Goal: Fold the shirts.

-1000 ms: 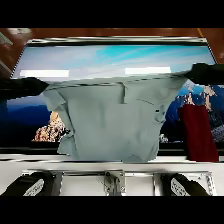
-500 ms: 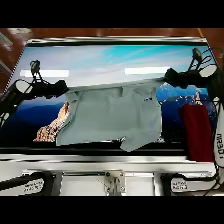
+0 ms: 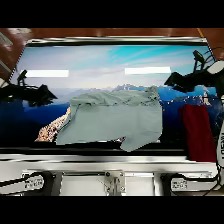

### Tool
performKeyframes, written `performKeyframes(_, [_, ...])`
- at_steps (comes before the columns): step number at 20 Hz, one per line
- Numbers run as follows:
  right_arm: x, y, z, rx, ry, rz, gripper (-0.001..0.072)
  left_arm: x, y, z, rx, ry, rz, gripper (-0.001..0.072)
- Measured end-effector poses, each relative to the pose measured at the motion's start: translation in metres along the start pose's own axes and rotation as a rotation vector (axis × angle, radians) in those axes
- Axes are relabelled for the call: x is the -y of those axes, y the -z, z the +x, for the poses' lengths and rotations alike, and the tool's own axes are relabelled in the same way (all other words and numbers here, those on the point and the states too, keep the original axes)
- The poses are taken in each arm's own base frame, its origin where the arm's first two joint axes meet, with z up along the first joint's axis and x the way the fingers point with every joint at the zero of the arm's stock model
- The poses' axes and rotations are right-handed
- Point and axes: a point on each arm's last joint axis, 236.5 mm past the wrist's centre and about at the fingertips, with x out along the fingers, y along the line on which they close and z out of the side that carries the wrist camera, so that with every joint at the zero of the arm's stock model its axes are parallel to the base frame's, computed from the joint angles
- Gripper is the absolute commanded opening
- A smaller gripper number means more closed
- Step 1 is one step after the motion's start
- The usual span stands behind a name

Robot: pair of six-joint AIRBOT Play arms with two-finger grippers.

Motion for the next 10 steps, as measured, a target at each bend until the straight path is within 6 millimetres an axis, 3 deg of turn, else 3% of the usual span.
performKeyframes(1, [0.022, 0.014, -0.013, -0.049, 0.045, 0.005, 0.0604, -0.017, 0.01, -0.015, -0.011, -0.026, -0.009, 0.0676])
performKeyframes(3, [0.056, 0.052, -0.027, -0.163, 0.083, 0.058, 0.0605, -0.047, 0.044, -0.029, -0.066, -0.06, -0.058, 0.0676])
performKeyframes(5, [0.067, 0.087, -0.028, -0.25, 0.033, 0.138, 0.0606, -0.074, 0.087, -0.023, -0.139, -0.079, -0.128, 0.0675])
performKeyframes(7, [0.066, 0.117, -0.022, -0.314, -0.045, 0.204, 0.0605, -0.092, 0.123, -0.008, -0.201, -0.082, -0.186, 0.0674])
performKeyframes(10, [0.055, 0.146, -0.007, -0.372, -0.136, 0.252, 0.0605, -0.101, 0.159, 0.016, -0.244, -0.06, -0.231, 0.0674])
